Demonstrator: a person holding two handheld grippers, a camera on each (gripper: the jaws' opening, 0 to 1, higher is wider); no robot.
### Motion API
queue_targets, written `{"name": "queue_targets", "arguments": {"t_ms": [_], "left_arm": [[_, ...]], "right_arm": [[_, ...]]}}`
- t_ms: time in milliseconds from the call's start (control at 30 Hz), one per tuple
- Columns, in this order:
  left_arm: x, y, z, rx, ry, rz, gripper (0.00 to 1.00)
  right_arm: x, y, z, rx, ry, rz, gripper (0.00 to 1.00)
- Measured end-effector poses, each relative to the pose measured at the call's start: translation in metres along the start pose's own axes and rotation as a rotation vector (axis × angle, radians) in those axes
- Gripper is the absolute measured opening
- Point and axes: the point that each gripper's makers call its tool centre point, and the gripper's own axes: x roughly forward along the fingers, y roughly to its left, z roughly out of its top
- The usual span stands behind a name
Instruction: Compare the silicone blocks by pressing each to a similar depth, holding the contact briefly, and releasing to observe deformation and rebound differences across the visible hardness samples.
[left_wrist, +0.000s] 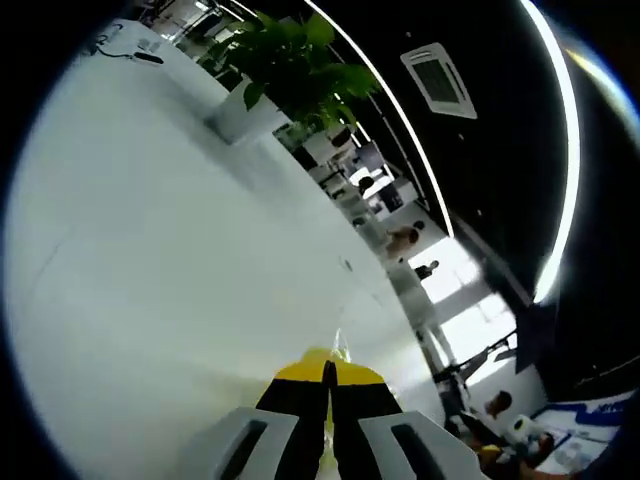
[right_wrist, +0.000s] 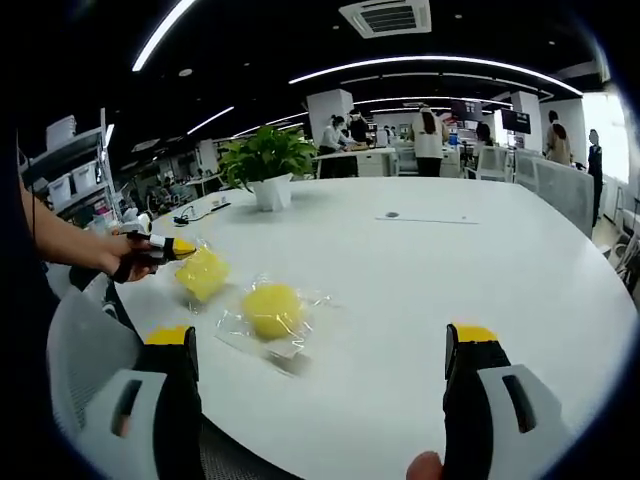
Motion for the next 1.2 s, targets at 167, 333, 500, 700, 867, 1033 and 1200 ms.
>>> {"name": "queue_targets", "arguments": {"t_ms": [167, 333, 500, 700, 867, 1033, 1200], "left_arm": [[0.008, 0.004, -0.002, -0.007, -0.011, 0.017, 0.0], [0.013, 0.015, -0.006, 0.006, -0.007, 0.071, 0.0], [0.014, 0.029, -0.015, 0.121, 0.063, 0.135, 0.0], [0.017, 0.029, -0.016, 0.119, 0.06, 0.132, 0.0], [0.019, 0.029, -0.018, 0.125, 0.06, 0.137, 0.0], [0.02, 0.036, -0.02, 0.162, 0.073, 0.164, 0.0], [0.019, 0.036, -0.02, 0.198, 0.074, 0.172, 0.02]], "right_arm": [[0.001, -0.002, -0.007, 0.023, 0.038, -0.011, 0.96], [0.001, -0.001, -0.01, 0.022, 0.061, -0.011, 0.96], [0.0, -0.001, -0.015, -0.004, 0.091, -0.012, 0.96], [-0.002, -0.001, -0.021, -0.017, 0.125, -0.021, 0.96], [-0.004, -0.001, -0.022, -0.013, 0.122, -0.025, 0.96], [-0.004, 0.002, -0.026, -0.03, 0.129, -0.027, 0.89], [-0.002, 0.001, -0.027, -0.001, 0.115, -0.025, 0.96]]}}
